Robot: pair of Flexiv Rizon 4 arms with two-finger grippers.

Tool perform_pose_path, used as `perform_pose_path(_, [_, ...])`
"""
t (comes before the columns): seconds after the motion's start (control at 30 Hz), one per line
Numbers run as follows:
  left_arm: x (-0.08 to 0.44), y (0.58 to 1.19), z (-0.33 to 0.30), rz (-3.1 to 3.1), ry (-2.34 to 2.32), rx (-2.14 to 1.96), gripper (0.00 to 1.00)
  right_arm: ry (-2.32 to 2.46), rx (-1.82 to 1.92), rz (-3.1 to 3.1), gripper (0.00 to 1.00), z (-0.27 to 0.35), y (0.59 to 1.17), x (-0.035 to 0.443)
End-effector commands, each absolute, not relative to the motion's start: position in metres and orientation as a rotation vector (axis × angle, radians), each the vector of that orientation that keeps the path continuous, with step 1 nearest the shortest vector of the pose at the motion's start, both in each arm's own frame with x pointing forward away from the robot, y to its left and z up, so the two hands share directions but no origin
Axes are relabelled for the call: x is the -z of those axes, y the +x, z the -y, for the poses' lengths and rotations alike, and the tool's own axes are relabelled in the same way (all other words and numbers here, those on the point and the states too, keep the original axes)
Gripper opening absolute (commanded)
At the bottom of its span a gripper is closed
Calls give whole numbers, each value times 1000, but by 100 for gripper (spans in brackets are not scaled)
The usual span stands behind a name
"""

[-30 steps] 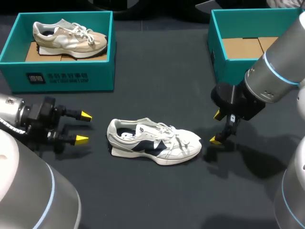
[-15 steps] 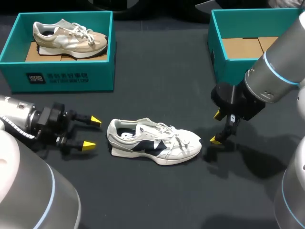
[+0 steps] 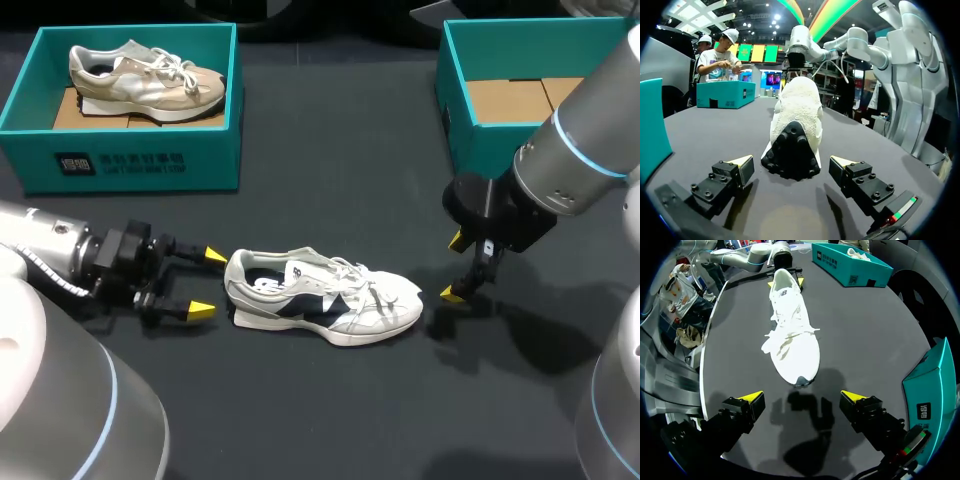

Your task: Take the shoe out of the shoebox, open the shoe tongue, remove and reinsert the insole, then place the shoe into the shoebox

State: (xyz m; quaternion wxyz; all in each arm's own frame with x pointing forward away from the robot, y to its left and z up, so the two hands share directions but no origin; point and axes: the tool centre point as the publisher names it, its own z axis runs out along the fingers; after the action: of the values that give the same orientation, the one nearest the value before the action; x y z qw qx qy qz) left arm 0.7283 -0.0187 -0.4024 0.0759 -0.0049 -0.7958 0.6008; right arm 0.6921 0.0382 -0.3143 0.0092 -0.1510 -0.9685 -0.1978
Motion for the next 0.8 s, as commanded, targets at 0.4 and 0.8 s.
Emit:
perform_pose_path(0.4, [407,731,29,2374,-10,-1796,100,-473,618,3028,100,-38,690,315])
perform_pose_path(0.8, [406,728,40,2365,-29,-1797,100,-473,618,3028,100,-38,690,315])
